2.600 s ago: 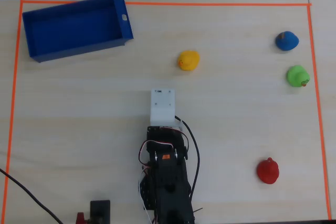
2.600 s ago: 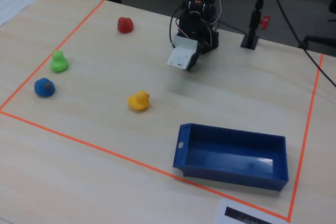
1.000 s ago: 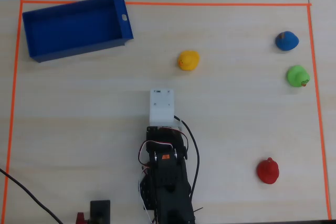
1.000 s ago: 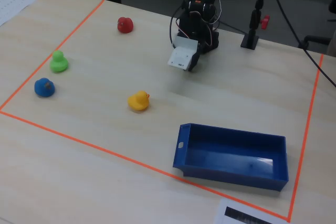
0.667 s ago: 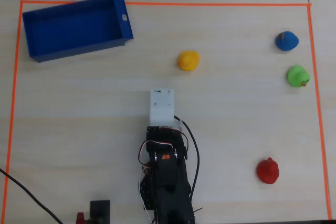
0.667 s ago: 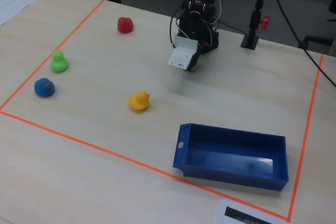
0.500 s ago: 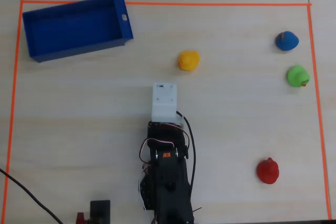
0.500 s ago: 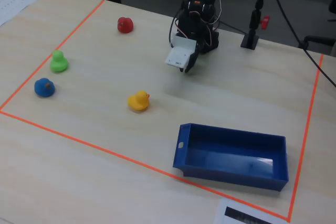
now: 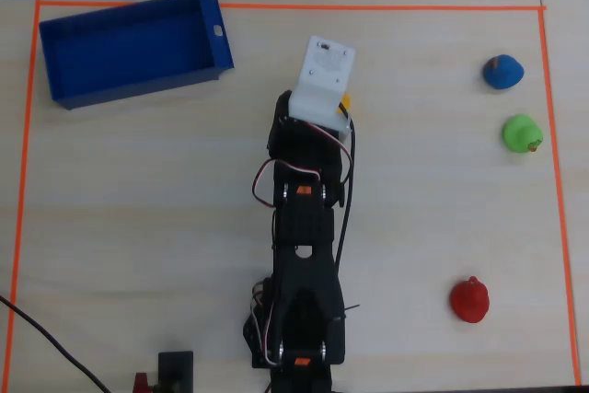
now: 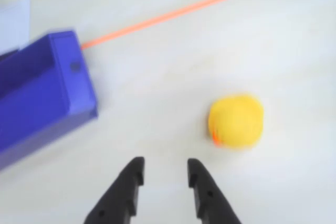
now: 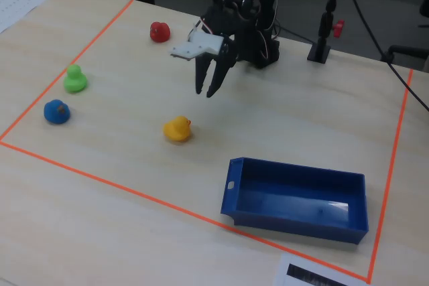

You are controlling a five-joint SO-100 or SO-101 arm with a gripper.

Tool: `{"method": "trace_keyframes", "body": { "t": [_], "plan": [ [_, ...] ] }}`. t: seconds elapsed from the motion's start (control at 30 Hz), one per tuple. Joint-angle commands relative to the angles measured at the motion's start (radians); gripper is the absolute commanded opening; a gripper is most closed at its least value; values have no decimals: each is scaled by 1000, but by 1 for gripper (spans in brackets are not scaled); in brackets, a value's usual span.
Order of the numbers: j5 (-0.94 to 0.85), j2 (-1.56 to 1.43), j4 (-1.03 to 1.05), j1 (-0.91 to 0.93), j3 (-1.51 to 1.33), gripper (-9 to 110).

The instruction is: Grasp yellow duck and put it into box.

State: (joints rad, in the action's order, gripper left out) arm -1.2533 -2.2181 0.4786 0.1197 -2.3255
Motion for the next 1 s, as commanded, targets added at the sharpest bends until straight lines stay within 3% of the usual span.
{"method": "trace_keyframes", "body": {
  "t": [0.0, 0.23, 0.53, 0.97],
  "plan": [
    [6, 181, -60, 23, 166, 10],
    [38, 439, -48, 71, 344, 11],
    [44, 557, -48, 141, 357, 24],
    [-8, 670, -40, 179, 339, 17]
  ]
}}
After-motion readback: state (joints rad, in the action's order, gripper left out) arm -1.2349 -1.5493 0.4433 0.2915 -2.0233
